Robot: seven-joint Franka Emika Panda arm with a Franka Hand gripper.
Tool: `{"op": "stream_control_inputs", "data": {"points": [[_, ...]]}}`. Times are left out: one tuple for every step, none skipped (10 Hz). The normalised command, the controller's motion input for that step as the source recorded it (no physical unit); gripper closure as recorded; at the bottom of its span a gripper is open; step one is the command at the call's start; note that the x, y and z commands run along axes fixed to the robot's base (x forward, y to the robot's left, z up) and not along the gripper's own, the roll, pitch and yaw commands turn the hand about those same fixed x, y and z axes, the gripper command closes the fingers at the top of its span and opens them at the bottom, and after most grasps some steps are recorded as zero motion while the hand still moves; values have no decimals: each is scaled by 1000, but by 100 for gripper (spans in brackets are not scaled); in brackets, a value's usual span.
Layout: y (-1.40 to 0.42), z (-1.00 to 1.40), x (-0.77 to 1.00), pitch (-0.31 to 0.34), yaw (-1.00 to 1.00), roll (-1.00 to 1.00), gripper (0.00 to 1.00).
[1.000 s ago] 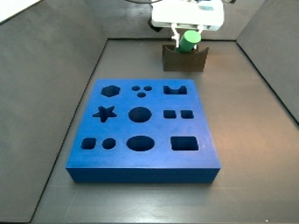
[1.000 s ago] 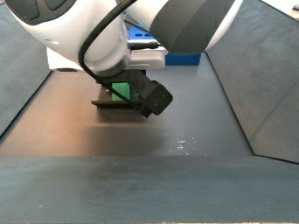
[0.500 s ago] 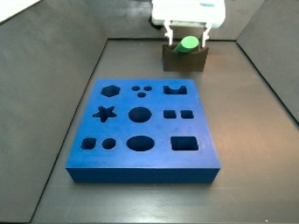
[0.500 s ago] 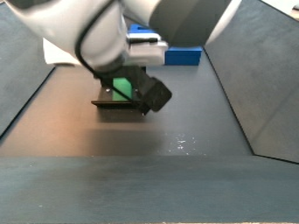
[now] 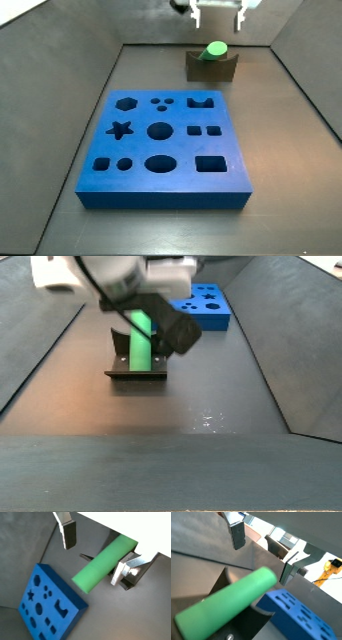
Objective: Pick up the oval object. Move up. Place the oval object on the fixture. Regrasp the oval object. Move to above the board. Insert the oval object.
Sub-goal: Regrasp the oval object.
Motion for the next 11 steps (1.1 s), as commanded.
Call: {"op": "stream_control_inputs", "data": {"points": [[4, 539, -29, 83, -19, 55, 0], [7, 292, -23, 77, -32, 48, 0], [0, 0, -1000, -42, 37, 62, 0], [-3, -49, -1000, -67, 33, 48, 0], [-4, -23, -1000, -98, 15, 60, 0], [-11, -7, -1000, -113, 13, 85, 0], [-13, -6, -1000, -116, 22, 101, 0], [-18, 2, -1000, -115, 36, 119, 0], [-20, 7, -1000, -109, 44, 125, 0], [-21, 12, -1000, -100, 49, 128, 0], [-22, 12, -981, -92, 53, 130, 0]]}}
